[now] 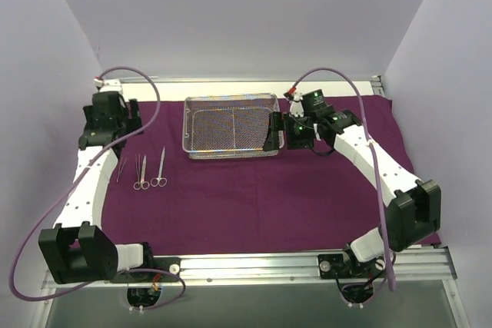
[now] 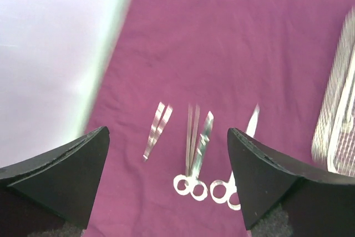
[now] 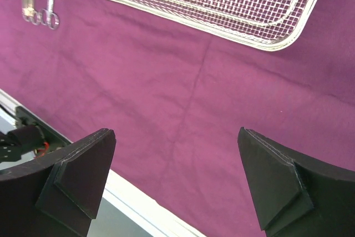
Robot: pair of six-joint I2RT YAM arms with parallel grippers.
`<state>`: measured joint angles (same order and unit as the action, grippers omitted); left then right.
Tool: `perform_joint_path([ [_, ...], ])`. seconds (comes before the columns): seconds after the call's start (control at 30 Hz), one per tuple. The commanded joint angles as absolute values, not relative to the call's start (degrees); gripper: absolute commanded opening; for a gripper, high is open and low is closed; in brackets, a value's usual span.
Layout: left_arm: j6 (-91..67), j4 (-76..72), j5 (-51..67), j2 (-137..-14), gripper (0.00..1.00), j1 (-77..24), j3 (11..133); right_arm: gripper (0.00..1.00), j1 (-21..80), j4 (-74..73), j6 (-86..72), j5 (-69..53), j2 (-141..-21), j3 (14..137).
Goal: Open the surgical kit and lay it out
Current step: Adjust the medical item in the surgical kit.
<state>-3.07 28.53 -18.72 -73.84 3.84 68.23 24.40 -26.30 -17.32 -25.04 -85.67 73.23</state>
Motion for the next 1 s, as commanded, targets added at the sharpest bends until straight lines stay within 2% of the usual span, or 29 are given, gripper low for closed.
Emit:
perform_joint_path([
  [0.0, -0.17, 28.74, -19.95, -74.53, 0.97, 1.32, 63.38, 1.00, 24.35, -26.01, -19.52, -25.67, -81.83, 74.79],
  [0.03, -0.70, 29.18, -19.78, -74.53, 0.99, 1.32, 62.15, 1.00, 24.26, -27.23, -18.99, -25.14, -81.91, 75.66],
  [0.07, -0.27, 29.44, -19.17, -74.44, 0.93, 1.41, 59.79, 1.00, 24.17, -27.86, -18.46, -24.61, -82.35, 76.54],
  [0.1, 1.56, 29.62, -18.46, -74.79, 0.77, 1.41, 58.72, 1.00, 24.08, -28.56, -16.63, -24.35, -82.79, 78.21],
  [0.13, 1.58, 30.75, -19.24, -75.32, 0.70, 1.41, 57.75, 1.00, 24.08, -29.78, -15.57, -24.35, -83.58, 78.92],
  [0.2, 2.62, 30.68, -19.08, -76.37, 0.61, 2.19, 56.34, 1.00, 23.99, -31.11, -13.46, -24.00, -84.37, 80.41],
  [0.3, 3.25, 31.46, -18.72, -79.26, 0.51, 3.60, 57.47, 1.00, 23.99, -30.59, -13.62, -24.26, -84.72, 79.98],
  [0.33, 3.25, 32.42, -18.20, -80.15, 0.39, 4.13, 58.09, 1.00, 23.99, -29.80, -14.06, -25.30, -84.81, 79.28],
  [0.37, 3.51, 32.61, -17.06, -81.03, 0.36, 4.65, 58.44, 1.00, 23.99, -29.45, -14.50, -25.92, -84.99, 78.93],
  [0.43, 4.04, 32.96, -14.78, -83.23, 0.36, 5.01, 59.50, 1.00, 23.91, -28.13, -15.99, -27.24, -84.82, 77.88],
  [0.47, 4.22, 33.22, -14.24, -84.10, 0.43, 5.10, 59.85, 1.00, 23.91, -27.95, -16.26, -27.68, -84.81, 77.70],
  [0.5, 4.91, 33.57, -13.54, -85.59, 0.47, 5.18, 60.55, 1.00, 23.82, -27.78, -16.26, -27.86, -84.90, 77.61],
  [0.63, 6.85, 33.75, -10.37, -87.10, 0.57, 5.36, 60.82, 1.00, 23.82, -28.39, -15.29, -27.69, -85.95, 77.96],
  [0.7, 8.08, 34.10, -8.27, -88.67, 0.59, 5.45, 61.00, 1.00, 23.82, -27.95, -15.38, -27.95, -86.04, 77.78],
  [0.8, 8.79, 35.42, -6.51, -91.92, 0.57, 5.54, 62.49, 1.00, 24.08, -27.69, -15.38, -28.30, -86.66, 77.78],
  [0.87, 8.70, 35.86, -5.28, -93.07, 0.52, 5.54, 63.62, 1.00, 24.70, -27.51, -15.29, -28.48, -86.92, 77.87],
  [0.9, 8.18, 36.38, -4.75, -94.21, 0.45, 5.62, 64.15, 1.00, 24.96, -27.42, -15.21, -28.39, -87.10, 77.87],
  [0.97, 8.00, 36.91, -4.05, -95.09, 0.41, 6.06, 64.86, 1.00, 25.57, -27.51, -15.03, -28.39, -87.28, 78.13],
])
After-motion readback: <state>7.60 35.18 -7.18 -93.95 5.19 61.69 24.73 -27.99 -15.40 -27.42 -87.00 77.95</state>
